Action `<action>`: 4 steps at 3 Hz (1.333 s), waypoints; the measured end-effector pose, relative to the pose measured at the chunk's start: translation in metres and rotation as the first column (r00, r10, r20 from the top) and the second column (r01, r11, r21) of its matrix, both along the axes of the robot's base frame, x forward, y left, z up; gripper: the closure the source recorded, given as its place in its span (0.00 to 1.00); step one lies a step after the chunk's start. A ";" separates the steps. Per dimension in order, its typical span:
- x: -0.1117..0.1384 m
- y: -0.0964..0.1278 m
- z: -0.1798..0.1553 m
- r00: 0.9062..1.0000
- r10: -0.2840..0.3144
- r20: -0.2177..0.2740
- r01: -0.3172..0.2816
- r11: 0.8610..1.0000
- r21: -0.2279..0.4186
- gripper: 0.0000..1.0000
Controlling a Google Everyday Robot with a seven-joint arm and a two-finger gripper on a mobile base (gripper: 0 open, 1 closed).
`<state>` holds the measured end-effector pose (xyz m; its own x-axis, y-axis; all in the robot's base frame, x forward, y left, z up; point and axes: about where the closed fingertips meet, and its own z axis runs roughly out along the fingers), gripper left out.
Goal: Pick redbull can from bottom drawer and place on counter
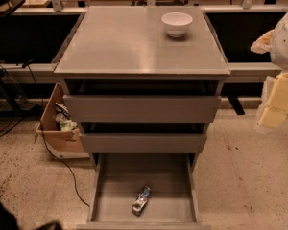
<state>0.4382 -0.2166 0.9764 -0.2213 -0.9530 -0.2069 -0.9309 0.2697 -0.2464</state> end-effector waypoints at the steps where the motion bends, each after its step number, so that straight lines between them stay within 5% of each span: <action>1: 0.001 0.001 0.000 1.000 0.002 0.008 -0.002 1.000 0.004 0.00; 2: 0.006 0.009 -0.023 0.999 0.041 0.007 -0.041 0.999 0.030 0.00; 3: 0.018 0.036 -0.098 0.986 0.165 -0.019 -0.163 0.982 0.099 0.00; 4: 0.026 0.069 -0.176 0.951 0.304 -0.051 -0.293 0.943 0.159 0.00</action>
Offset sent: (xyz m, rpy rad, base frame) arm 0.0243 0.0348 -0.1057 0.1180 0.0163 0.1740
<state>0.4637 -0.1474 0.8004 0.0483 -0.9375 -0.3447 -0.9883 0.0052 -0.1527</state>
